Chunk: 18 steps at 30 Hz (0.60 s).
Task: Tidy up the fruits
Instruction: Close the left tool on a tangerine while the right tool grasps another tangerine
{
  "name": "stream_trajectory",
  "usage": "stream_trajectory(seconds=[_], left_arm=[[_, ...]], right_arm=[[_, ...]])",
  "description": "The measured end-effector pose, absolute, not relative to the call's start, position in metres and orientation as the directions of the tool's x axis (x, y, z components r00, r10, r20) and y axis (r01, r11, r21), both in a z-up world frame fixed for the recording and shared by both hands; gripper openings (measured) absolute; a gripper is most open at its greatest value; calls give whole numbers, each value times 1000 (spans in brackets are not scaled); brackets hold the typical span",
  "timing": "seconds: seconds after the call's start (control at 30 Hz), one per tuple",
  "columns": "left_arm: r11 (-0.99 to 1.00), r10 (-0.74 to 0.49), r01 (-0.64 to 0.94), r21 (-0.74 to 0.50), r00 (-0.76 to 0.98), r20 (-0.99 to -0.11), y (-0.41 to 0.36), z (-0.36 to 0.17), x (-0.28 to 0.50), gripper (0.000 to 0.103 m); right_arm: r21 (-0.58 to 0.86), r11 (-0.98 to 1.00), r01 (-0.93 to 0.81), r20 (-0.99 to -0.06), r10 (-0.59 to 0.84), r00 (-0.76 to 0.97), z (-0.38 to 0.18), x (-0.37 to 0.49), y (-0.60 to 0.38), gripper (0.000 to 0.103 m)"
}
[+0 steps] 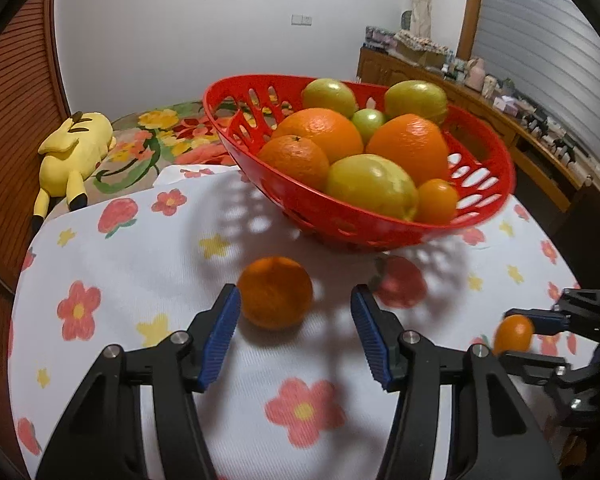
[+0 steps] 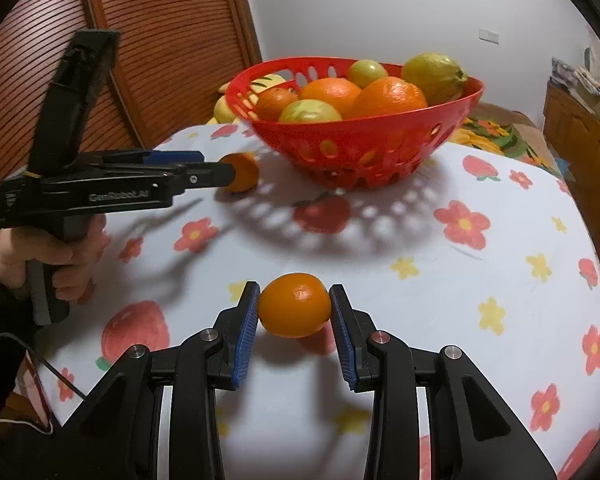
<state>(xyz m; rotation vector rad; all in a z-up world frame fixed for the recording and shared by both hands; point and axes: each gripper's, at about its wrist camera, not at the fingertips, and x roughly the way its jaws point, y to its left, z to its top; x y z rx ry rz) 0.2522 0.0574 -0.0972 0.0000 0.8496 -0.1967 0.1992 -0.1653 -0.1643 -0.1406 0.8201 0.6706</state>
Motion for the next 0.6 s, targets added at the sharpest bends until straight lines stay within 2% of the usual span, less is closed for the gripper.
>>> stream_trajectory(seconds=[0.23, 0.33, 0.43, 0.6], left_arm=[[984, -166, 155, -87, 623, -764, 61, -108, 272, 56], [985, -160, 153, -82, 621, -768, 60, -111, 274, 53], [987, -150, 145, -75, 623, -768, 61, -112, 276, 45], [985, -157, 154, -76, 622, -767, 63, -113, 274, 45]], right_arm=[[138, 786, -603, -710, 503, 493, -162, 211, -172, 35], [137, 783, -607, -707, 506, 494, -160, 215, -173, 35], [143, 782, -607, -704, 511, 493, -159, 217, -174, 35], [144, 780, -609, -706, 512, 489, -160, 221, -173, 35]])
